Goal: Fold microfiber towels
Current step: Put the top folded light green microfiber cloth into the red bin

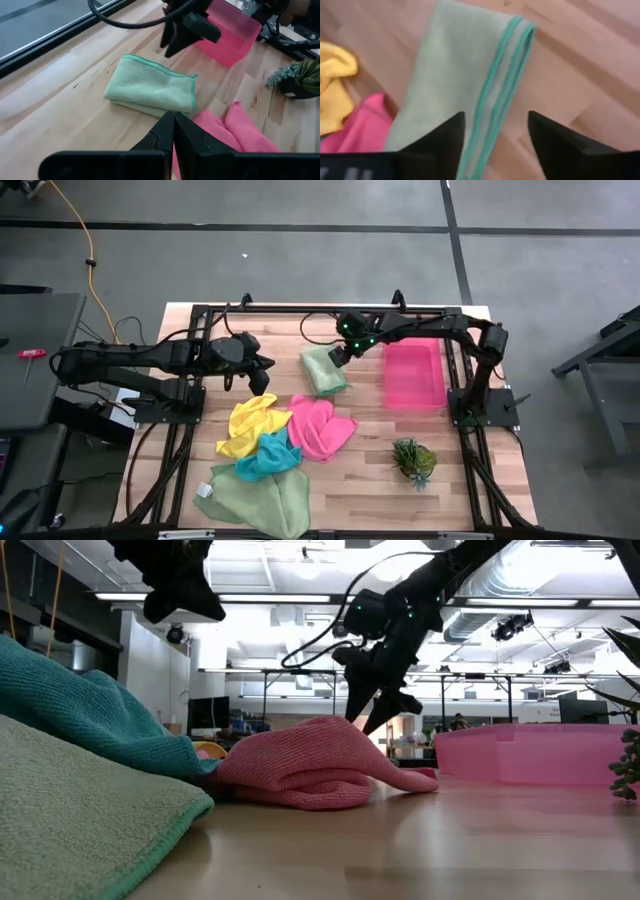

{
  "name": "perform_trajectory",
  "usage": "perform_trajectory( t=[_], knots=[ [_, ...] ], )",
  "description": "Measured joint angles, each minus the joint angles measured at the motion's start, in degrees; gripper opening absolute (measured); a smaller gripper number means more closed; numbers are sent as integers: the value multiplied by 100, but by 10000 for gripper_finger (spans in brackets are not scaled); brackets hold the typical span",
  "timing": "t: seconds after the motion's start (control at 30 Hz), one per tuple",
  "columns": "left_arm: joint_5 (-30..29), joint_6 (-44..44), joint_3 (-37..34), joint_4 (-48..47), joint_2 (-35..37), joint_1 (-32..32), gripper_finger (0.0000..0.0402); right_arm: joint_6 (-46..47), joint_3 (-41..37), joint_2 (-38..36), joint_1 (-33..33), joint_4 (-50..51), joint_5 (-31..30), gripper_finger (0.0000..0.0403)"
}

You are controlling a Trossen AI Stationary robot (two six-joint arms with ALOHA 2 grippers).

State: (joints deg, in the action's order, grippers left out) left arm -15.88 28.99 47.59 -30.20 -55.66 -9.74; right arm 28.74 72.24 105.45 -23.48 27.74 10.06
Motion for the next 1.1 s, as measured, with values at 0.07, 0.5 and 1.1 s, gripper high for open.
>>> perform_trajectory(
  t=[0.07, 0.5, 1.1],
  knots=[
    [-6, 114, 0, 0, -2, 0, 0, -82, 1, 173, -83, -9, 70, 238],
    [26, 386, 0, 30, -4, 0, 0, 384, 18, 1069, 81, -732, 577, 261],
    [26, 234, 0, -4, -4, 0, 0, 987, 12, 1167, 454, -1089, -151, 145]
  ],
)
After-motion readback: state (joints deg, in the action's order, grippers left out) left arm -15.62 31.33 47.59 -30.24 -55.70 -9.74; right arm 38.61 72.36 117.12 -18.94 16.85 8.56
